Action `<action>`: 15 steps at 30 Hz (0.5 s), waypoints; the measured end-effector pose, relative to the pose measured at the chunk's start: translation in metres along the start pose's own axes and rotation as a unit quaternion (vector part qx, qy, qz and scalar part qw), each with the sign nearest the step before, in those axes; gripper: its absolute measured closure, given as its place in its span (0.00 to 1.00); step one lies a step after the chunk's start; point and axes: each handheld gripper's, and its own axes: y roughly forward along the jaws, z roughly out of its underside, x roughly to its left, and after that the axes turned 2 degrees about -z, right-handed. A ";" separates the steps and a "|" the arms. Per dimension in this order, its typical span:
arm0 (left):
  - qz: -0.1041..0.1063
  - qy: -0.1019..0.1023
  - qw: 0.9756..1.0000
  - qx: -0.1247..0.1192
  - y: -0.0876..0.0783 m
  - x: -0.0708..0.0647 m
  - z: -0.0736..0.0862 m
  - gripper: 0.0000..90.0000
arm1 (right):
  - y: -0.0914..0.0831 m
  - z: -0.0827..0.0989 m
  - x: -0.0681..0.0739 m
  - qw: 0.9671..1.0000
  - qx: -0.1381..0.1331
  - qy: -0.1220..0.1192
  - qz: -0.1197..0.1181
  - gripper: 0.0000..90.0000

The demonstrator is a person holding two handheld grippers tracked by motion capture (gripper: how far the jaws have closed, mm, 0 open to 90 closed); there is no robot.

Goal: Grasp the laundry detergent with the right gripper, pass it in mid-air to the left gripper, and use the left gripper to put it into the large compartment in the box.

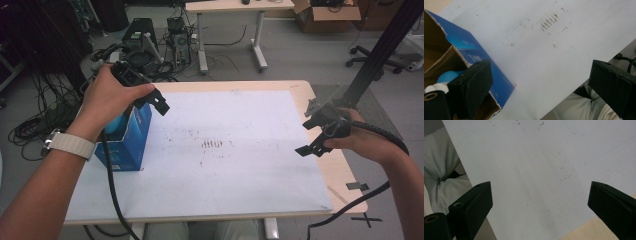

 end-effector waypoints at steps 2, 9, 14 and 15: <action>0.003 0.006 1.000 0.001 0.001 -0.002 -0.002 0.06 | 0.000 0.000 0.000 1.000 0.000 0.000 -0.001 0.06; 0.020 0.040 0.999 0.008 0.004 -0.012 -0.007 0.05 | 0.000 -0.001 -0.001 1.000 -0.001 0.001 -0.001 0.06; 0.030 0.062 0.998 0.011 0.008 -0.017 -0.011 0.05 | 0.001 -0.004 -0.001 1.000 -0.003 0.001 -0.005 0.06; 0.034 0.070 0.997 0.012 0.011 -0.019 -0.013 0.05 | 0.001 -0.004 -0.001 1.000 -0.002 0.001 -0.006 0.06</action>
